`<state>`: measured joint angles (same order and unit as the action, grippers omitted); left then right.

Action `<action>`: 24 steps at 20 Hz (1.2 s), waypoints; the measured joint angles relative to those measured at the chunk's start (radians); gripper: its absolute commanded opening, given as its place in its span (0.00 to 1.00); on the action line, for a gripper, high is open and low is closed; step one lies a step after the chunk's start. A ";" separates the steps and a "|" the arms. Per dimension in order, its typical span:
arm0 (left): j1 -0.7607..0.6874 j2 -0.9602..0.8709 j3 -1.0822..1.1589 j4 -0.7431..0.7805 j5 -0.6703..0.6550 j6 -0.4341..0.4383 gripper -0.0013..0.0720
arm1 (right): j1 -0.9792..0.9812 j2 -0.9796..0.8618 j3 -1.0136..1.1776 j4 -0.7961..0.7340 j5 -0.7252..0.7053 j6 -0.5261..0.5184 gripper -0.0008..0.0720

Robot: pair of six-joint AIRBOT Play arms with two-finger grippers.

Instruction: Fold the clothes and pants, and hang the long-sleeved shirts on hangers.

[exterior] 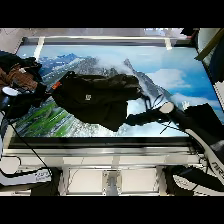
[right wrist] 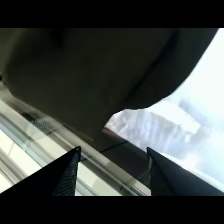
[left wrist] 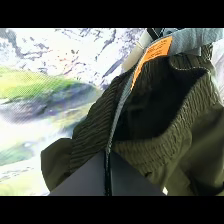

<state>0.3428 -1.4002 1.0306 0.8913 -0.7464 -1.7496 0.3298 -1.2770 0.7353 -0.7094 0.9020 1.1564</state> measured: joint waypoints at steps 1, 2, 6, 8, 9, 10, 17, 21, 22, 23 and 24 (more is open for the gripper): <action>0.001 0.000 0.000 -0.001 0.000 0.001 0.05 | 0.024 -0.031 0.000 0.024 -0.022 -0.012 0.67; 0.001 0.000 0.000 -0.001 -0.002 0.002 0.05 | 0.041 -0.055 0.000 0.052 -0.038 -0.026 0.67; 0.002 0.000 0.000 -0.002 -0.002 0.003 0.05 | 0.076 -0.107 0.005 0.172 -0.094 -0.102 0.67; 0.002 0.000 0.000 -0.002 -0.003 0.003 0.05 | 0.082 -0.118 0.017 0.206 -0.114 -0.126 0.67; 0.002 0.000 0.000 -0.002 -0.003 0.003 0.05 | 0.084 -0.122 0.023 0.216 -0.124 -0.134 0.67; 0.002 0.000 0.000 -0.002 -0.003 0.003 0.05 | 0.085 -0.127 0.028 0.223 -0.128 -0.139 0.61; 0.002 0.003 0.000 -0.003 -0.004 0.003 0.05 | 0.081 -0.146 0.040 0.240 -0.126 -0.153 0.02; 0.025 0.032 0.000 0.006 -0.018 0.007 0.05 | 0.015 -0.077 0.042 0.233 -0.081 -0.151 0.02; 0.034 0.047 0.000 0.023 -0.031 0.008 0.05 | -0.016 -0.043 0.044 0.224 -0.061 -0.147 0.02; 0.042 0.064 0.000 0.052 -0.047 0.010 0.05 | -0.048 -0.012 0.050 0.205 -0.046 -0.137 0.02; 0.049 0.080 0.000 0.087 -0.071 0.010 0.05 | -0.085 0.024 0.063 0.180 -0.029 -0.120 0.02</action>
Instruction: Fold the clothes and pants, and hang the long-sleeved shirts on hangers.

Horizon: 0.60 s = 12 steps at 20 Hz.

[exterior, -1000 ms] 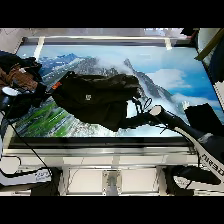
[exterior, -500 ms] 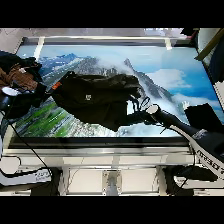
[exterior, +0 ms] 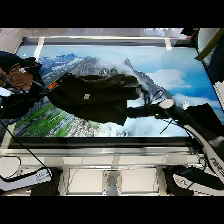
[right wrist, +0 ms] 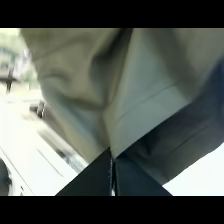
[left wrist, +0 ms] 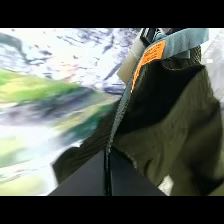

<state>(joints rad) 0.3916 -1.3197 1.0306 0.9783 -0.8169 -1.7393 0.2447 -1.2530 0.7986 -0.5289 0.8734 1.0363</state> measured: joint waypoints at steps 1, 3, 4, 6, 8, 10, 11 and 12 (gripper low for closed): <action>0.004 0.018 0.000 0.036 -0.028 0.000 0.05 | -0.033 0.030 0.019 -0.031 0.014 0.016 0.02; 0.005 0.051 -0.005 0.114 -0.101 0.000 0.05 | -0.086 0.070 0.077 -0.104 0.039 0.054 0.02; 0.000 0.064 -0.013 0.140 -0.131 0.001 0.05 | -0.105 0.079 0.112 -0.140 0.046 0.066 0.02; -0.016 0.090 -0.047 0.175 -0.177 0.002 0.05 | -0.127 0.079 0.173 -0.203 0.056 0.089 0.02; -0.031 0.117 -0.101 0.196 -0.203 0.003 0.05 | -0.139 0.063 0.210 -0.281 0.081 0.120 0.02; -0.036 0.147 -0.172 0.216 -0.218 0.003 0.05 | -0.145 0.036 0.230 -0.374 0.119 0.157 0.02; -0.035 0.164 -0.212 0.233 -0.224 -0.004 0.05 | -0.147 0.021 0.235 -0.415 0.134 0.169 0.02; -0.032 0.183 -0.251 0.253 -0.229 -0.013 0.05 | -0.148 0.005 0.240 -0.452 0.145 0.180 0.02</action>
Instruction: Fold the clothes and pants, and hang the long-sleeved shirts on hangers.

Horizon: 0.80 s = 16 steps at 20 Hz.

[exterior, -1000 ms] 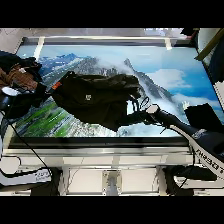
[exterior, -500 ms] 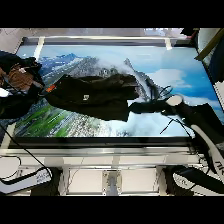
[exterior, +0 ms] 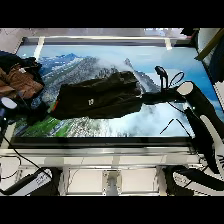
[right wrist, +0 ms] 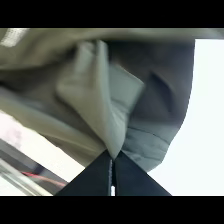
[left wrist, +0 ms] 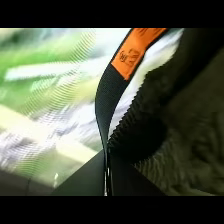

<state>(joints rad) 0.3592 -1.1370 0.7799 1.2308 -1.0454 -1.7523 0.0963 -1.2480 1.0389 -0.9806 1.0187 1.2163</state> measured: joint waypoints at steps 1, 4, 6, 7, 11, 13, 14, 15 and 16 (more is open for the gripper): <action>0.005 0.021 -0.040 0.021 -0.004 -0.009 0.05 | -0.001 -0.015 0.003 -0.029 0.007 0.007 0.02; 0.019 0.082 -0.121 0.056 -0.011 -0.028 0.05 | -0.003 -0.064 0.008 -0.082 0.013 0.021 0.02; 0.026 0.114 -0.148 0.080 -0.010 -0.034 0.05 | -0.004 -0.099 0.010 -0.112 0.014 0.027 0.02; 0.026 0.128 -0.156 0.074 -0.011 -0.036 0.05 | -0.004 -0.116 0.010 -0.116 0.019 0.027 0.02; 0.029 0.157 -0.171 0.040 -0.013 -0.040 0.70 | -0.004 -0.149 0.015 -0.109 0.026 0.031 0.49; 0.030 0.177 -0.174 -0.019 -0.006 -0.029 0.88 | -0.004 -0.135 0.032 -0.101 0.035 0.032 0.49; 0.030 0.193 -0.174 -0.062 -0.002 -0.018 0.88 | -0.004 -0.121 0.046 -0.105 0.042 0.032 0.49; 0.030 0.212 -0.175 -0.098 -0.001 -0.009 0.88 | -0.004 -0.099 0.065 -0.118 0.051 0.032 0.49; 0.030 0.239 -0.176 -0.127 0.003 -0.002 0.88 | -0.004 -0.074 0.082 -0.137 0.061 0.032 0.49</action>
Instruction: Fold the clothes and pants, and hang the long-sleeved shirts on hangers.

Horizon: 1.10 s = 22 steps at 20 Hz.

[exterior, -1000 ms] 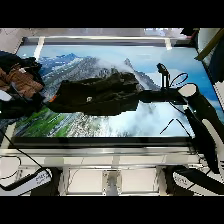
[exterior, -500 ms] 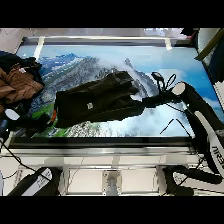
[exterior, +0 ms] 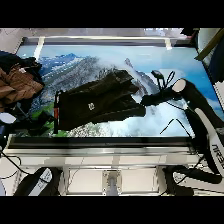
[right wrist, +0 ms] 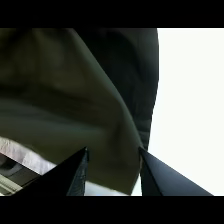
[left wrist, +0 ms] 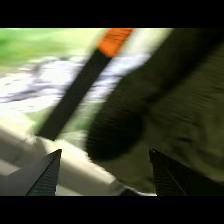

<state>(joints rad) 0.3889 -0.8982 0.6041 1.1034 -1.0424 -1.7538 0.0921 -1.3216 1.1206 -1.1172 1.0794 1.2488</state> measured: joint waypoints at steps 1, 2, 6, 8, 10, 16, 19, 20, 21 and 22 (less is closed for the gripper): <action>0.000 0.028 -0.001 -0.019 0.001 0.003 0.88 | -0.005 0.032 0.015 -0.024 0.005 0.000 0.49; 0.000 0.061 -0.003 -0.027 -0.006 0.004 0.89 | -0.016 0.066 0.026 -0.046 0.011 0.000 0.49; 0.000 0.239 -0.065 0.004 -0.072 -0.053 0.88 | -0.117 0.205 -0.004 -0.076 0.020 0.029 0.49; 0.000 0.341 -0.137 0.013 -0.066 -0.115 0.88 | -0.164 0.270 -0.082 -0.040 -0.002 0.039 0.49; 0.000 0.421 -0.223 0.002 -0.029 -0.192 0.88 | -0.190 0.328 -0.196 0.038 -0.067 0.043 0.49; 0.000 0.469 -0.401 -0.109 0.128 -0.308 0.77 | -0.212 0.410 -0.410 0.301 -0.227 -0.024 0.49; -0.002 0.408 -0.424 -0.164 0.207 -0.309 0.77 | -0.215 0.420 -0.435 0.347 -0.263 -0.047 0.49; -0.005 0.380 -0.428 -0.191 0.230 -0.290 0.77 | -0.216 0.422 -0.440 0.353 -0.267 -0.052 0.49; -0.010 0.352 -0.431 -0.217 0.241 -0.269 0.77 | -0.216 0.423 -0.443 0.359 -0.274 -0.056 0.49; -0.019 0.320 -0.434 -0.249 0.258 -0.238 0.77 | -0.216 0.424 -0.446 0.361 -0.280 -0.060 0.49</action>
<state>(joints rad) 0.3702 -0.5785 0.1703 0.8547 -0.7841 -1.9919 -0.1242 -0.8974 0.6750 -0.7563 0.7998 1.1885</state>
